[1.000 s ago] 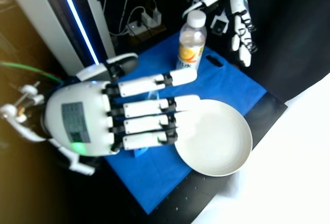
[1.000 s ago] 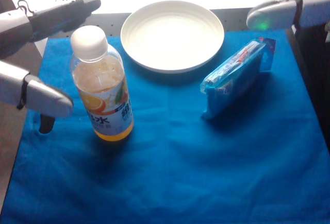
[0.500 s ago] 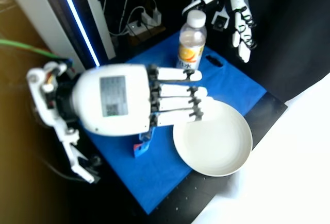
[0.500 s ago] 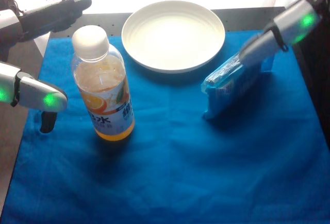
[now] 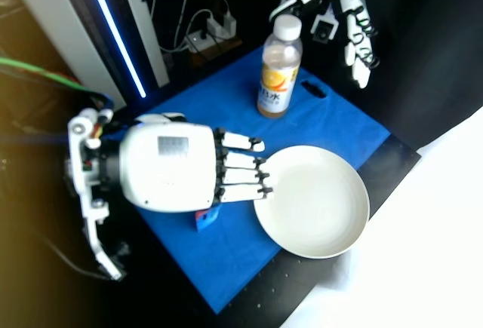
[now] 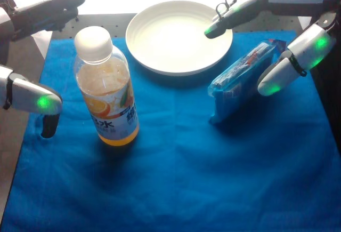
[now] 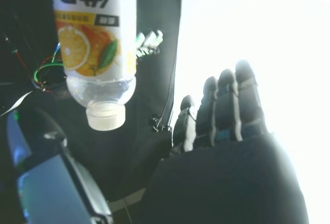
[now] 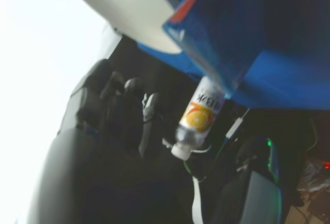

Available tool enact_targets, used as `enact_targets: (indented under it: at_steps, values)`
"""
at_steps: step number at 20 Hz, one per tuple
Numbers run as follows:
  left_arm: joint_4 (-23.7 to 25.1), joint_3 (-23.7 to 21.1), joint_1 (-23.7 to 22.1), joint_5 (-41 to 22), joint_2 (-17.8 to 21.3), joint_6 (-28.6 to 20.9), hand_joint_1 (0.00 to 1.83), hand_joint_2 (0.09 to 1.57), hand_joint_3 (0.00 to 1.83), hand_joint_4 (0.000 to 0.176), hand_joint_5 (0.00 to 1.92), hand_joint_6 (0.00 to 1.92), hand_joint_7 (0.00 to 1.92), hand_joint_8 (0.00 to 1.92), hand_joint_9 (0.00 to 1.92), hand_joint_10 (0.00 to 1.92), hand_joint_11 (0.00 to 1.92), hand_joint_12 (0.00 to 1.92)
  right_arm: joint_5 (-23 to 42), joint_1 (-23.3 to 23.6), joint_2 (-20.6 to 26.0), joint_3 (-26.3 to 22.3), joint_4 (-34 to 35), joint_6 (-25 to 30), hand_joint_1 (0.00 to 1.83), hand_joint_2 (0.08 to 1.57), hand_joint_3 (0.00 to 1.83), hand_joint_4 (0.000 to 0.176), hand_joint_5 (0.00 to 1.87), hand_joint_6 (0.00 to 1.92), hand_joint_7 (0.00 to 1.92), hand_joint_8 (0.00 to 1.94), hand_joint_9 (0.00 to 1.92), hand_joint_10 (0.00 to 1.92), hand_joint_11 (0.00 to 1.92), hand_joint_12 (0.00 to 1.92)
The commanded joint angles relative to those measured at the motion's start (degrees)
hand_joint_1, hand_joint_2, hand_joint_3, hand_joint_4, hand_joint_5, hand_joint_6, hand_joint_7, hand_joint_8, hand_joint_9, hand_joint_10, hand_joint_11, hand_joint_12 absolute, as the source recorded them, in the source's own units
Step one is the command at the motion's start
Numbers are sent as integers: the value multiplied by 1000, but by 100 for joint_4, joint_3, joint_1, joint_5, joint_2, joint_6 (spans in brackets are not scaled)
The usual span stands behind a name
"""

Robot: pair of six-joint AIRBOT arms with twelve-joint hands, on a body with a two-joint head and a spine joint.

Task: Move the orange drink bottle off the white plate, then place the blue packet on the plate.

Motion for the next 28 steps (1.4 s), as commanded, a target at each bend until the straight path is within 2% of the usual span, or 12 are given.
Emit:
enact_targets:
  at_steps: [1,3,8,10,14,16,18,19,20,21,26,28]
  values:
    - [-283,-26,-3,-681,56,-20,734,581,2,130,0,0,123,6,117,4,0,332,154,54,-15,21,216,57,753,679,0,93,484,5,448,2,348,5,0,830]
    - [-302,-34,18,-687,63,-13,725,587,4,131,0,0,123,4,118,4,0,329,100,54,-59,21,102,70,774,674,0,66,520,2,494,1,403,7,10,892]
    - [-314,-38,21,-711,64,7,723,591,0,147,0,0,96,0,99,0,0,274,-39,54,-115,34,-402,283,815,672,0,76,524,0,500,0,349,1,0,824]
    - [-316,-44,23,-714,63,7,730,585,0,142,0,0,114,8,102,2,0,273,-81,53,-156,36,-533,314,857,676,1,109,528,3,476,1,331,5,0,743]
    - [-329,-65,28,-736,56,7,716,602,3,159,0,0,110,2,92,2,0,237,-149,32,-219,36,-678,348,963,750,2,46,763,9,661,5,474,11,68,863]
    - [-330,-66,28,-739,52,8,709,609,5,161,0,0,106,0,88,0,0,233,-157,32,-222,37,-684,348,999,832,0,84,884,13,806,11,584,23,99,999]
    - [-332,-66,28,-740,43,8,714,597,0,175,0,0,114,3,89,1,0,229,-176,32,-234,45,-692,348,1057,951,4,38,976,18,914,23,660,49,83,1158]
    - [-333,-67,28,-742,35,8,718,595,0,175,0,0,120,2,87,0,0,213,-183,32,-246,55,-693,348,1075,1038,23,73,1044,672,976,24,708,114,81,1354]
    - [-340,-67,28,-745,15,8,703,599,0,163,0,0,128,1,100,2,0,246,-220,24,-285,99,-716,348,1182,1106,8,23,1040,814,904,932,705,191,82,1424]
    - [-348,-67,30,-752,0,8,691,601,0,157,0,0,133,1,110,3,0,269,-264,8,-330,151,-716,348,1207,1124,7,0,1035,847,870,1155,582,561,89,1488]
    - [-397,-65,62,-789,1,8,689,608,1,171,0,0,112,0,86,1,0,193,-499,-59,-519,396,-714,349,1218,1114,1,32,994,926,975,1033,555,991,269,1510]
    - [-434,-65,107,-815,5,8,682,603,0,172,0,0,107,5,83,4,4,175,-547,-60,-579,481,-693,349,1215,1136,0,0,981,894,916,1182,521,1200,298,1631]
